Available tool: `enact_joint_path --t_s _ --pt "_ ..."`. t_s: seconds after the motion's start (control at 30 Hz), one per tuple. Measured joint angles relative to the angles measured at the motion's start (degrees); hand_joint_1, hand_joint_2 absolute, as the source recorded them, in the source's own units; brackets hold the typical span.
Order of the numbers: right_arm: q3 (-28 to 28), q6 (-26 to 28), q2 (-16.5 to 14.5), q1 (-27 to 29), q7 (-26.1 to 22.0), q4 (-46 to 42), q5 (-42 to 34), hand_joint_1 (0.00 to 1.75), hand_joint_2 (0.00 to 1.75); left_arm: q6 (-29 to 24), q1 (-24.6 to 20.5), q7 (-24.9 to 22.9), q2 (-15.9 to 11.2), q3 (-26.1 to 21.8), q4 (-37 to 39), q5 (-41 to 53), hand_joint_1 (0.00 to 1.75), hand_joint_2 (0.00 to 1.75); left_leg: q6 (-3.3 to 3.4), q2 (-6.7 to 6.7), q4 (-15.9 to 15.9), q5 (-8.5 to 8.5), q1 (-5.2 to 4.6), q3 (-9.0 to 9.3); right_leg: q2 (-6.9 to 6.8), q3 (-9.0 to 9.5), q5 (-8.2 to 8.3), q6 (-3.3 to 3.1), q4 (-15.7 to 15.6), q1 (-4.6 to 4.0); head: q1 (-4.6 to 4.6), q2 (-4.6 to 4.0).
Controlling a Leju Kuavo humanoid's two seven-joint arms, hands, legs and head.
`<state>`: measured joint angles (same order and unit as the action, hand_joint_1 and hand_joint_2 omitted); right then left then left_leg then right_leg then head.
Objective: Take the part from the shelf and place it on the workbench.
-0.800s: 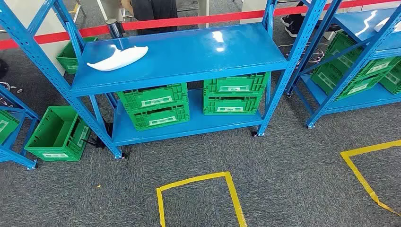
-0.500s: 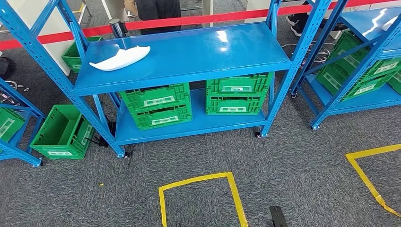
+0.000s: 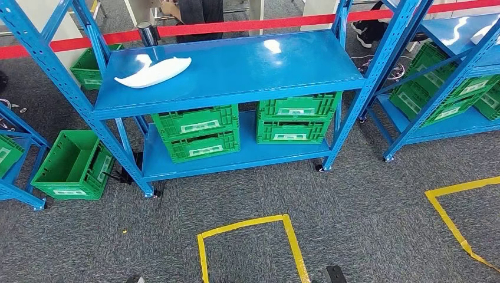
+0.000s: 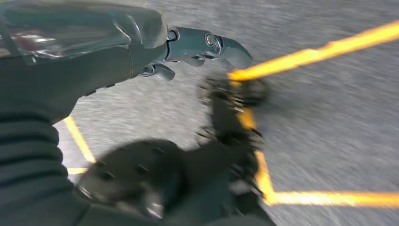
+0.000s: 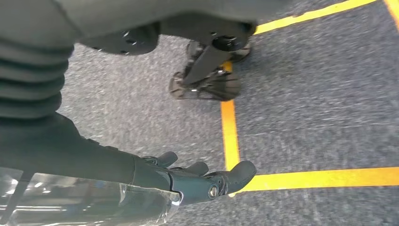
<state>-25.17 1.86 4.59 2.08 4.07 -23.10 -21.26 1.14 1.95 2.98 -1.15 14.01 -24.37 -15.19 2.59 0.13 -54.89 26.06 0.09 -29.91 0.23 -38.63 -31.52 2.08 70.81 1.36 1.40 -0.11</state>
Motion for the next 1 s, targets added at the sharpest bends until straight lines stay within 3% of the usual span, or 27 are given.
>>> enact_joint_path --t_s 0.07,0.13,0.27,0.33,0.4,0.43,0.47,0.5,0.57,0.63,0.73,0.8,0.9,0.93,0.97,1.0 --pt "-2.4 0.5 0.5 -0.4 0.1 0.5 -1.7 0.0 0.0 1.0 -1.0 0.8 -0.1 1.2 -2.1 -1.9 0.0 0.0 -0.53 -0.04 -0.8 0.52 -0.08 -0.13 -0.19 3.53 3.33 0.92 -8.0 0.23 -0.03 0.0" --pt "-4.6 0.9 0.9 -0.8 0.1 1.0 -3.2 0.0 0.0 2.3 -2.1 1.5 -0.2 2.5 -4.6 -3.7 0.0 0.0 -1.11 -0.05 -1.7 1.15 -0.27 -0.51 -0.26 5.6 4.98 0.51 -12.6 0.2 0.01 0.0" --pt "-8.5 1.4 1.6 -1.0 0.1 1.9 -5.8 0.0 0.0 5.4 -4.1 2.2 -0.5 5.1 -9.7 -7.2 0.0 0.0 -1.9 -0.05 -3.0 2.16 0.13 -1.26 -0.13 5.72 5.26 -1.05 -13.0 0.21 0.08 0.0" --pt "-10.1 1.5 1.9 -1.1 0.1 2.2 -7.1 0.0 0.0 7.2 -5.1 2.4 -0.6 6.5 -12.1 -9.1 0.0 0.0 -2.56 -0.06 -7.8 4.93 0.4 -3.53 -0.11 5.76 5.3 -1.47 -13.1 0.42 0.15 0.0" --pt "-11.6 1.4 2.2 -1.2 0.1 2.6 -8.3 0.0 0.0 9.2 -5.9 2.6 -0.7 8.0 -14.4 -11.0 0.0 0.0 -3.06 -0.05 -15.4 8.1 0.61 -7.2 -0.11 5.72 5.26 -1.62 -13.0 0.37 0.19 0.0" --pt "-12.3 1.3 2.4 -1.2 0.1 2.9 -8.8 0.0 0.0 10.2 -6.2 2.7 -0.7 8.7 -15.6 -12.0 0.0 0.0 -3.16 -0.05 -17.9 8.6 0.67 -8.56 -0.09 5.73 5.25 -1.61 -13.0 0.34 0.19 0.0" --pt "-13.0 1.2 2.5 -1.3 0.1 3.1 -9.4 0.0 0.0 11.3 -6.4 2.8 -0.8 9.4 -16.8 -13.1 0.0 0.0 -3.14 -0.05 -18.5 8.04 0.68 -9.04 -0.06 5.76 5.24 -1.6 -13.0 0.33 0.19 0.0" --pt "-13.6 1.0 2.6 -1.3 0.1 3.2 -9.9 0.0 0.0 12.4 -6.8 2.9 -0.9 10.1 -18.1 -14.1 0.0 0.0 -2.98 -0.05 -16.7 6.41 0.68 -8.4 0.01 5.83 5.23 -1.59 -13.0 0.32 0.19 0.0" --pt "-14.8 0.6 2.8 -1.4 0.0 3.5 -10.9 0.0 0.0 14.5 -7.7 3.1 -1.1 11.5 -20.6 -16.2 0.0 0.0 -2.3 -0.13 -9.1 2.28 0.59 -5.05 0.15 5.93 5.24 -1.55 -13.1 0.3 0.18 0.0" --pt "-16.0 0.2 2.9 -1.7 -0.1 3.7 -11.9 0.0 0.0 16.6 -8.7 3.4 -1.4 12.8 -23.2 -18.4 0.0 0.0 -1.51 -0.19 -3.6 0.55 0.2 -2.72 0.22 5.71 5.36 -1.31 -13.1 0.12 0.17 0.0" --pt "-17.6 -0.5 3.2 -1.8 -0.4 4.1 -13.3 0.0 0.0 19.8 -9.7 3.8 -1.7 14.8 -27.5 -21.9 0.0 0.0 -0.79 -0.16 -2.1 0.48 -0.08 -2.31 0.19 5.33 5.62 -0.44 -13.3 0.08 0.16 0.0" --pt "-18.7 -0.9 3.5 -2.0 -0.6 4.3 -14.1 0.0 0.0 21.8 -10.5 4.1 -1.8 16.2 -30.3 -24.2 0.0 0.0 -0.21 -0.09 -1.0 -0.19 0.09 -1.63 0.09 4.5 4.71 -0.2 -11.6 0.03 0.08 0.0" --pt "-20.2 -1.5 3.9 -2.3 -0.7 4.9 -15.4 0.0 0.0 24.7 -11.7 4.4 -2.0 18.5 -34.0 -28.1 0.0 0.0 0.33 -0.03 -0.5 -0.51 -0.13 -1.33 0.03 -0.51 0.48 -0.76 -1.3 0.03 -0.03 0.0" --pt "-20.6 -1.7 4.1 -2.3 -0.7 5.1 -15.8 0.0 0.0 25.6 -11.9 4.5 -2.0 19.2 -35.2 -29.4 0.0 0.0 0.37 -0.03 -0.6 -0.48 -0.26 -1.35 0.03 -2.02 -0.41 -0.68 1.7 0.04 -0.04 0.0" --pt "-21.0 -2.0 4.2 -2.3 -0.7 5.3 -16.2 0.0 0.0 26.5 -12.0 4.5 -2.0 19.9 -36.4 -30.6 0.0 0.0 0.4 -0.05 -0.6 -0.42 -0.35 -1.35 0.02 -2.57 -0.42 -0.36 2.8 0.05 -0.03 0.0" --pt "-21.5 -2.2 4.3 -2.3 -0.8 5.5 -16.6 0.0 0.0 27.3 -12.2 4.6 -2.1 20.6 -37.5 -31.9 0.0 0.0 0.37 -0.09 -0.8 -0.33 -0.39 -1.34 0.0 -1.93 0.49 0.14 1.4 0.07 -0.04 0.0"
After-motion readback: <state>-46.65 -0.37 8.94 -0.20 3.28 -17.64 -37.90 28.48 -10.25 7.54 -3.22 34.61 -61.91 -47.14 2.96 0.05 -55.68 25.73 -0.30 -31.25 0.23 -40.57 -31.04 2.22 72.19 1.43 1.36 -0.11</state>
